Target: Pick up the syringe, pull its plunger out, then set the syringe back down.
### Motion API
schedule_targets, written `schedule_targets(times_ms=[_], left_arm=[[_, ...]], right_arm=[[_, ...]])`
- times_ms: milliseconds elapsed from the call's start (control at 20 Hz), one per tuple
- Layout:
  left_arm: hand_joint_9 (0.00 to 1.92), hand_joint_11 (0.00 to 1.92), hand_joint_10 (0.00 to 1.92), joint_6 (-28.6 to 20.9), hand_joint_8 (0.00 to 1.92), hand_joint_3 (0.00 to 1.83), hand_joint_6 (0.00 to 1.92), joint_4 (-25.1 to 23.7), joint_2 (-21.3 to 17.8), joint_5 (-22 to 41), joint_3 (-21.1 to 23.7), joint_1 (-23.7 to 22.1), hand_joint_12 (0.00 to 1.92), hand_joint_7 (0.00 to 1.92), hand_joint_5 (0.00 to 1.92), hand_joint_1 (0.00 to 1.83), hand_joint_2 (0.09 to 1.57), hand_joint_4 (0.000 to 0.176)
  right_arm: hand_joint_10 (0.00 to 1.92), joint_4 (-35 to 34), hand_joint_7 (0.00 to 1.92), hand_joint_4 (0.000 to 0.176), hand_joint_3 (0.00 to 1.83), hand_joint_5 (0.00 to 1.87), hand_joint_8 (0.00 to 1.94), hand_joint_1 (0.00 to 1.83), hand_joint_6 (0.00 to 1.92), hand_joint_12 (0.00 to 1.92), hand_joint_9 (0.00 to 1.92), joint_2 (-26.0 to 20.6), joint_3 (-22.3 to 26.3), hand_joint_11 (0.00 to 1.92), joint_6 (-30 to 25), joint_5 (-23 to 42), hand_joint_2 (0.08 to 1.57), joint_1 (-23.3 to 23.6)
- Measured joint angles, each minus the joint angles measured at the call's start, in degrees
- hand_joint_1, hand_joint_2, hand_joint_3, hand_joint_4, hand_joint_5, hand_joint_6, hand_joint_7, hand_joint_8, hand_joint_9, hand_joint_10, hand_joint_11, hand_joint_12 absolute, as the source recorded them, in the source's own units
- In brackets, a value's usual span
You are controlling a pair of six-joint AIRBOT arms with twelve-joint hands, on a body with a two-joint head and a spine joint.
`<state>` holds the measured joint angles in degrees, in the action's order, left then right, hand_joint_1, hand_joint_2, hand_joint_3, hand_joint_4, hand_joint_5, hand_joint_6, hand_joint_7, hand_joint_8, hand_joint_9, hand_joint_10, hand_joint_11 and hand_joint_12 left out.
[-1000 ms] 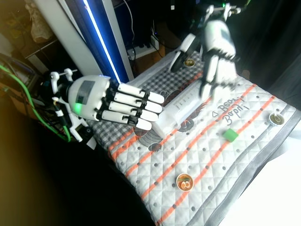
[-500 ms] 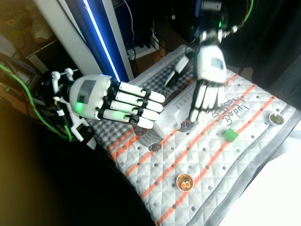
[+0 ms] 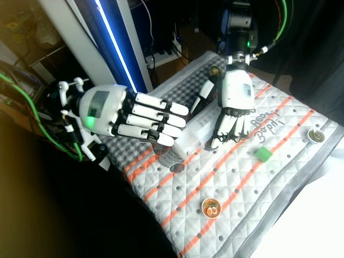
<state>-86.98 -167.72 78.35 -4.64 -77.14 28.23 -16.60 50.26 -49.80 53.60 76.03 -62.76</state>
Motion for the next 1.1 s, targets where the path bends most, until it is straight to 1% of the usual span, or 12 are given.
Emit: schedule_targets(times_ms=[50,100,150,200,300,400,500,600,800,850,950,1100], left_arm=[[0.41,0.19,1.33,0.3,1.49,0.0,1.06,1.0,-0.3,-0.7,0.0,0.2,1.85,0.61,0.95,1.2,1.22,0.0],[0.58,0.41,1.44,0.2,1.46,0.0,0.79,2.5,-0.7,-1.2,0.2,0.6,1.85,0.73,1.05,1.24,1.17,0.0],[0.61,0.47,1.45,0.3,1.45,0.0,0.75,4.3,-1.5,-1.9,0.2,0.6,1.84,0.76,1.06,1.24,1.16,0.0],[0.57,0.42,1.45,0.3,1.49,0.0,0.84,6.1,-2.5,-2.4,0.2,0.6,1.89,0.7,1.02,1.23,1.18,0.0],[0.51,0.36,1.24,0.6,1.36,0.0,1.2,8.3,-5.2,-4.9,1.2,0.6,1.81,0.65,0.91,1.2,1.22,0.0],[0.51,0.34,1.19,0.7,1.36,0.0,1.25,9.3,-7.6,-8.5,2.9,0.6,1.8,0.64,0.89,1.2,1.23,0.0],[0.64,0.56,1.33,0.6,1.4,0.0,1.17,9.2,-10.6,-12.4,6.2,0.6,1.81,0.68,0.91,1.19,1.21,0.0],[0.72,0.61,1.47,0.6,1.39,0.0,1.19,8.0,-12.6,-15.0,9.4,0.9,1.91,0.8,0.79,1.18,1.22,0.0],[0.6,0.42,1.48,0.6,1.4,0.0,1.17,6.0,-16.2,-18.7,14.6,3.1,1.92,0.8,0.81,1.17,1.21,0.0],[0.58,0.46,1.55,0.6,1.48,0.0,1.16,5.8,-17.2,-19.6,15.8,4.0,1.92,0.75,0.81,1.17,1.22,0.0],[0.63,0.51,1.52,0.7,1.41,0.0,1.1,5.4,-19.3,-21.9,18.4,5.4,1.92,0.8,0.85,1.19,1.2,0.0],[0.66,0.6,1.55,-0.5,1.4,0.0,1.01,3.2,-21.5,-26.2,21.7,6.4,1.92,0.8,0.93,1.2,1.18,0.0]], right_arm=[[0.02,0.1,0.49,0.0,0.0,0.47,0.01,1.05,0.02,0.96,0.4,0.0,0.0,0.0,0.0,0.0,0.93,0.0],[0.02,0.3,0.5,0.0,0.0,0.47,0.01,1.03,0.02,0.95,0.4,0.0,0.0,0.0,-0.3,0.0,0.93,-0.1],[0.02,0.3,0.5,0.0,0.0,0.47,0.01,1.03,0.01,0.94,0.41,0.0,0.0,0.0,-0.4,0.3,0.93,-0.3],[0.02,0.0,0.5,0.0,0.0,0.46,0.01,1.04,0.01,0.98,0.41,0.0,0.0,0.0,-0.5,0.0,0.94,-0.3],[0.0,-0.2,0.38,0.0,0.0,0.42,0.0,1.05,0.0,0.97,0.32,0.0,0.0,0.0,-0.5,0.3,0.92,-0.3],[0.0,-0.1,0.32,0.0,0.0,0.39,0.0,1.03,0.0,0.92,0.28,0.0,0.0,0.0,-0.9,0.2,0.91,-0.3],[0.0,0.4,0.19,0.002,0.0,0.27,0.0,0.96,0.0,0.71,0.17,0.3,-0.2,0.0,-1.8,0.4,0.9,-0.3],[0.0,0.9,0.1,0.02,0.0,0.16,0.0,0.9,0.0,0.54,0.1,0.4,-0.2,0.0,-1.8,0.4,0.87,-0.3],[0.0,2.9,0.05,0.011,0.0,0.09,0.0,0.85,0.0,0.5,0.08,0.4,-0.3,0.0,-2.4,0.8,0.86,1.1],[0.01,3.5,0.04,0.0,0.0,0.08,0.0,0.86,0.0,0.4,0.04,0.4,-0.5,0.0,-2.8,0.8,0.88,1.5],[0.01,5.0,0.05,0.0,0.01,0.06,0.0,0.82,0.0,0.34,0.05,0.5,-1.6,0.0,-6.1,0.8,0.91,1.5],[0.01,4.9,0.07,0.0,0.0,0.07,0.0,0.78,0.01,0.48,0.08,0.5,-2.0,0.0,-7.5,1.2,0.92,1.6]])
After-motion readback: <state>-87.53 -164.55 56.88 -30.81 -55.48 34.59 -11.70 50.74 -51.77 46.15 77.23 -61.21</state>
